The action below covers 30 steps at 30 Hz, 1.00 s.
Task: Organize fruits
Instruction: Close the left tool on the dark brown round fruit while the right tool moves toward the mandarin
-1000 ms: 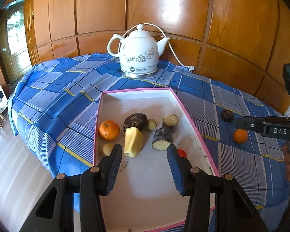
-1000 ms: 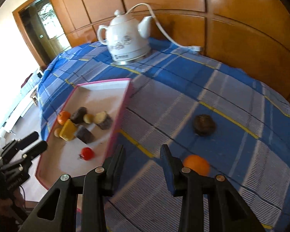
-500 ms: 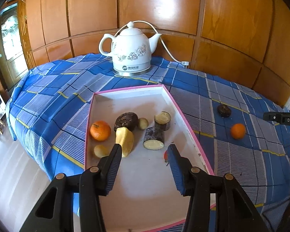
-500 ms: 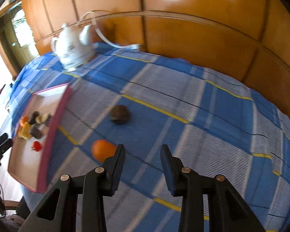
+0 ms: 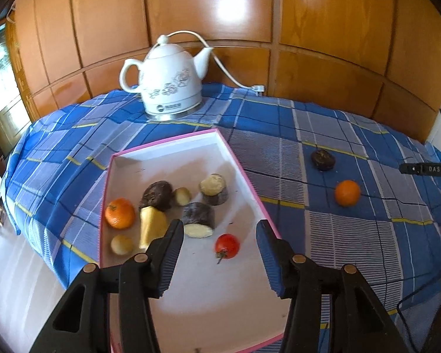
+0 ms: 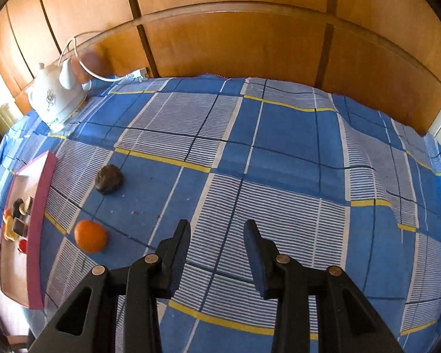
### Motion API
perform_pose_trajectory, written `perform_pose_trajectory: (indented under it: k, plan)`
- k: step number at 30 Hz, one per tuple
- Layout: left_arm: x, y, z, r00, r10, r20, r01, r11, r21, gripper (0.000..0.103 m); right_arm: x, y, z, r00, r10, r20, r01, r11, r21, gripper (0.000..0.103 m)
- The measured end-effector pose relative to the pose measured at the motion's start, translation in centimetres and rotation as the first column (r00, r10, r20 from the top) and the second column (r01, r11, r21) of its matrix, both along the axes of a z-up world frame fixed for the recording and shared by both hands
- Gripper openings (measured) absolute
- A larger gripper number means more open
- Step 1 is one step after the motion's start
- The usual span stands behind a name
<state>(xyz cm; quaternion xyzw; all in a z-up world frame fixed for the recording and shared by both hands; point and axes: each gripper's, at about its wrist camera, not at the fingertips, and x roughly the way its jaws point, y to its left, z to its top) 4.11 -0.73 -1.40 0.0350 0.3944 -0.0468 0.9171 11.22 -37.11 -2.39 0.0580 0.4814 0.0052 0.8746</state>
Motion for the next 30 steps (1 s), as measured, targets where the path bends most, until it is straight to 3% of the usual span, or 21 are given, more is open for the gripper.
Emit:
perform_pose_trajectory:
  k: [11, 17, 20, 22, 30]
  plan:
    - [2.8, -4.5, -0.3, 0.994, -0.103, -0.04, 0.103, 0.995, 0.012, 0.052, 0.1, 1.4, 0.4, 0.999, 0.046, 0.002, -0.046, 0.999, 0.013, 0.038]
    - [5.4, -6.8, -0.3, 0.987, -0.147, -0.071, 0.146, 0.989, -0.021, 0.052, 0.1, 1.2, 0.6, 0.999, 0.039, 0.001, -0.039, 0.999, 0.027, 0.038]
    - [6.9, -8.3, -0.4, 0.981, -0.174, -0.088, 0.172, 0.985, -0.031, 0.053, 0.2, 1.2, 0.7, 0.999, 0.038, -0.001, -0.038, 0.999, 0.033, 0.038]
    - [8.0, -9.6, -0.6, 0.975, -0.197, -0.099, 0.194, 0.98, -0.039, 0.06, 0.2, 1.2, 0.8, 0.999, 0.039, -0.002, -0.039, 0.999, 0.036, 0.038]
    - [13.1, -13.8, -1.7, 0.947, -0.27, -0.175, 0.259, 0.962, -0.082, 0.063, 0.3, 1.5, 1.0, 0.999, 0.053, 0.003, -0.053, 0.998, 0.041, 0.038]
